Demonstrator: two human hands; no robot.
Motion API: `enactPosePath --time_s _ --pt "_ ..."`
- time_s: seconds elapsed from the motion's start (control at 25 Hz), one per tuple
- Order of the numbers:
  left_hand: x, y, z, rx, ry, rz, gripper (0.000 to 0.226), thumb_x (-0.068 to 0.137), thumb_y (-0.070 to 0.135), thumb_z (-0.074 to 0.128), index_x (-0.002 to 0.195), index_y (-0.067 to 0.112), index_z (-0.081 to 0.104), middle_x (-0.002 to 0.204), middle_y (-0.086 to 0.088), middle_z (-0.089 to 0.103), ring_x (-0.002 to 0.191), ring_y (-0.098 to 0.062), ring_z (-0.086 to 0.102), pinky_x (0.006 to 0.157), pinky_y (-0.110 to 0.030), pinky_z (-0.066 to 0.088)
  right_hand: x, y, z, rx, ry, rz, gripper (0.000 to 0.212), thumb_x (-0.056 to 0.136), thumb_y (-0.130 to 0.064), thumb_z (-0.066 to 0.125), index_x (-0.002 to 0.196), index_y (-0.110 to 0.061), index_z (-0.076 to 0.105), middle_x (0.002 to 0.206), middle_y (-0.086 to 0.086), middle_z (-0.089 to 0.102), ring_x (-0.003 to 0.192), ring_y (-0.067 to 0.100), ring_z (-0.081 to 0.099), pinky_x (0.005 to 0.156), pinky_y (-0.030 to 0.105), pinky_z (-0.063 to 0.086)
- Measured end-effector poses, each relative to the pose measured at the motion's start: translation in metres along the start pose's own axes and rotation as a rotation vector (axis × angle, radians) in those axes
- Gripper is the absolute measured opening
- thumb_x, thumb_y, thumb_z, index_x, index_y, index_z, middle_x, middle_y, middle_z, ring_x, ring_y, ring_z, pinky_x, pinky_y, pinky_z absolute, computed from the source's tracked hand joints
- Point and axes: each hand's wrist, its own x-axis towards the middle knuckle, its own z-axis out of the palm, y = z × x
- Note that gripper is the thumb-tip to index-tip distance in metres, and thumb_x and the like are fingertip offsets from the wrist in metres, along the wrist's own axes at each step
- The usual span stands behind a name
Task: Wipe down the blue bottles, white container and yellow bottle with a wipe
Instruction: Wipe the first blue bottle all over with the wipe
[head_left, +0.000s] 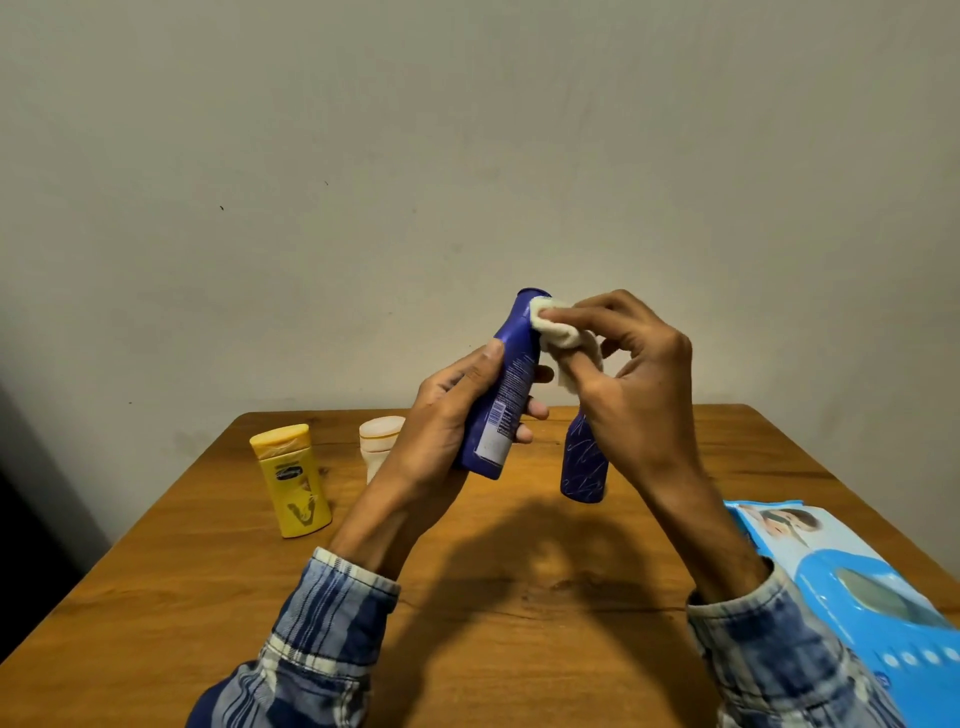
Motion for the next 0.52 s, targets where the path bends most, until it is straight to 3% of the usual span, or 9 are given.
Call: enactPosePath --time_s 0.16,0.28,0.44,0.52 --pt "-0.0015 0.0004 0.0024 -0.106 0.052 -0.030 0.047 0.098 0.042 0.049 0.128 0.008 0.063 0.108 -0.014 0.070 0.086 -0.020 0.068 0.066 -0.030 0.059 -0.0025 -0.0041 0.0032 0.038 -0.130 -0.076 0.024 0.090 -0.005 0.072 0.112 -0.013 0.075 0.104 0.003 0.066 0.096 0.008 0.063 0.075 0.017 0.053" --pt "-0.0026 0.0011 0.0019 -0.100 0.062 -0.038 0.046 0.101 0.040 0.051 0.130 0.005 0.061 0.110 -0.015 0.069 0.085 -0.021 0.068 0.068 -0.030 0.059 -0.0004 -0.0008 0.0023 -0.059 0.001 -0.056 0.024 0.092 -0.009 0.071 0.114 -0.018 0.074 0.100 0.001 0.064 0.091 0.009 0.061 0.066 0.025 0.054" --pt "-0.0047 -0.0006 0.0018 -0.142 0.099 -0.053 0.031 0.104 0.027 0.044 0.114 0.005 0.063 0.090 -0.010 0.071 0.075 -0.018 0.067 0.064 -0.032 0.056 -0.0031 -0.0072 0.0050 -0.032 -0.165 -0.133 0.025 0.088 -0.001 0.073 0.111 -0.011 0.076 0.103 0.002 0.063 0.098 0.004 0.061 0.080 0.011 0.049" --pt "-0.0050 -0.0013 0.0010 -0.136 0.080 -0.067 0.038 0.102 0.028 0.047 0.123 0.000 0.060 0.095 -0.016 0.070 0.079 -0.022 0.068 0.068 -0.033 0.058 0.0003 -0.0053 0.0027 -0.046 -0.075 -0.100 0.025 0.091 -0.004 0.071 0.114 -0.013 0.075 0.103 0.002 0.062 0.095 0.005 0.060 0.079 0.012 0.049"
